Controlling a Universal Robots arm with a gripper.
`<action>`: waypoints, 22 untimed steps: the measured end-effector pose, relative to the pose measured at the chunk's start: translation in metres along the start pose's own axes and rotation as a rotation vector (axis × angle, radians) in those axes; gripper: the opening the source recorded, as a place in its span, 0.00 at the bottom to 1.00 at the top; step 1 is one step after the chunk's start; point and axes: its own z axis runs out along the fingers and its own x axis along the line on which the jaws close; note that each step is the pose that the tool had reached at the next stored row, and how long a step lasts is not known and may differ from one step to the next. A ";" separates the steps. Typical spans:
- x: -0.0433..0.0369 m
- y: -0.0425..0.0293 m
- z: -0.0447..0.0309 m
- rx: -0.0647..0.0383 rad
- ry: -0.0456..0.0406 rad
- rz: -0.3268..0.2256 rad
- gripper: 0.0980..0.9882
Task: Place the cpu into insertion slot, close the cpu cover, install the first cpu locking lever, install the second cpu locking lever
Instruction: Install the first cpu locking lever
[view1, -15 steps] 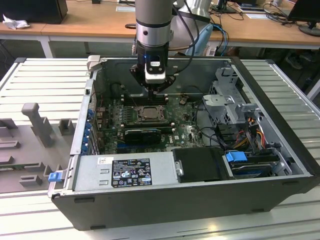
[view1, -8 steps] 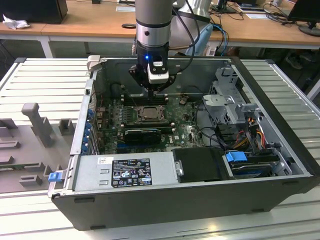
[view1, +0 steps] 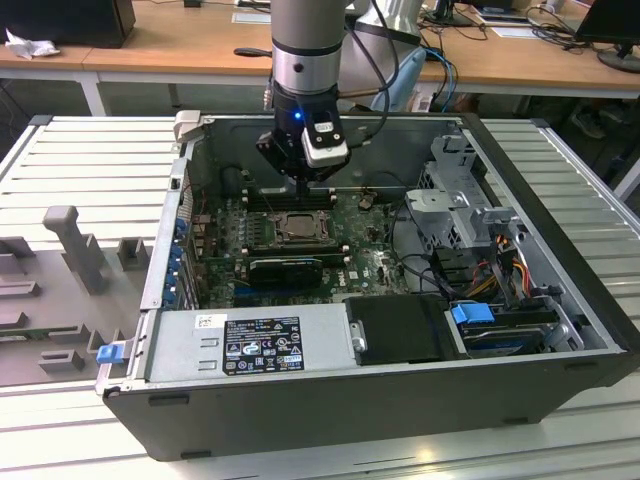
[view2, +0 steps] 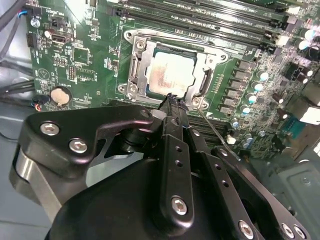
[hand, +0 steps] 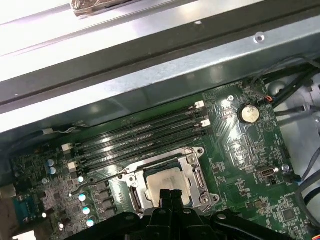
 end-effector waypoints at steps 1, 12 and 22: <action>0.0000 0.0000 0.0000 0.000 0.0003 -0.008 0.01; 0.0000 0.0000 0.0000 -0.001 0.0036 -0.073 0.01; 0.0008 -0.0003 0.0000 -0.003 0.0122 -0.248 0.01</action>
